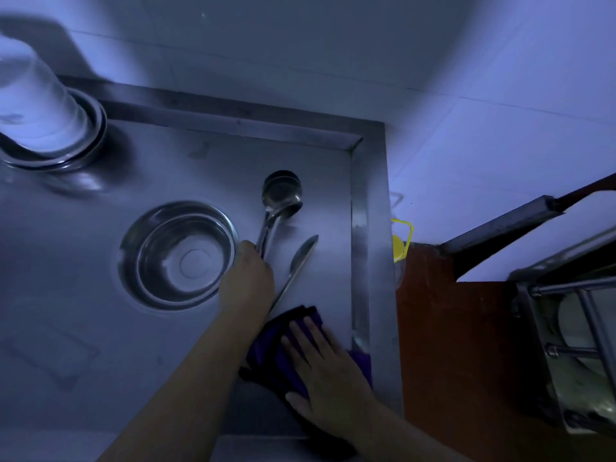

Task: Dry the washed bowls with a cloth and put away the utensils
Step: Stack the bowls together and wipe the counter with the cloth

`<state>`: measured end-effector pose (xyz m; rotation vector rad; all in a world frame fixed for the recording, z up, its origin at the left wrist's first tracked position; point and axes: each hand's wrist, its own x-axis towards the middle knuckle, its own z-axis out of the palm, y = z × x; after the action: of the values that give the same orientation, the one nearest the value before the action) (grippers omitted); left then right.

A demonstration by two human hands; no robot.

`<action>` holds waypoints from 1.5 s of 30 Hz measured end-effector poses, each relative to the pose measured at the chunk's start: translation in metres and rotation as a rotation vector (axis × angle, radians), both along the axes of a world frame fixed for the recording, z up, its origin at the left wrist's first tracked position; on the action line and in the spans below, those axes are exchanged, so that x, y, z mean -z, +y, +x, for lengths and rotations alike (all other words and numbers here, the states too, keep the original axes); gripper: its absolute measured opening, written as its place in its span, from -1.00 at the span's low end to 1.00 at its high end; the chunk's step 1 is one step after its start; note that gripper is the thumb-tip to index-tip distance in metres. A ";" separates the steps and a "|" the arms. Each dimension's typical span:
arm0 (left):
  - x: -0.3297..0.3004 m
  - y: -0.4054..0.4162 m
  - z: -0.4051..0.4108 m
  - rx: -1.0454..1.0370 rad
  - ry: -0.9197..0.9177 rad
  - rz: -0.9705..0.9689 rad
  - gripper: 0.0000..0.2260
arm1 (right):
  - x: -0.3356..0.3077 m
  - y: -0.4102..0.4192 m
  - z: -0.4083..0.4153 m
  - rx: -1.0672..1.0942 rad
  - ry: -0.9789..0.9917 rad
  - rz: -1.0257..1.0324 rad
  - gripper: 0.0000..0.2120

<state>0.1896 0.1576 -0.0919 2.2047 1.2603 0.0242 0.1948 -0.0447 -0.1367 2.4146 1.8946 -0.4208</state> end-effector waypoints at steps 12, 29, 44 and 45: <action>0.023 0.112 -0.060 -0.263 -0.115 -0.131 -0.89 | 0.026 0.183 0.155 0.340 -0.159 0.089 -0.32; 0.011 0.144 -0.108 -0.413 -0.103 -0.131 -0.90 | 0.023 0.125 0.017 0.121 0.029 0.128 -0.26; 0.031 0.125 -0.044 -0.611 -0.158 -0.013 -0.93 | 0.036 0.383 0.170 0.038 -0.089 0.158 -0.38; 0.031 0.121 -0.036 -0.613 -0.155 -0.005 -0.94 | 0.037 0.381 0.173 0.020 -0.092 0.165 -0.38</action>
<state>0.1534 0.2789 -0.1232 1.6947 1.7841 0.4213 0.3678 0.3362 -0.1736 2.5062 1.9397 -0.1554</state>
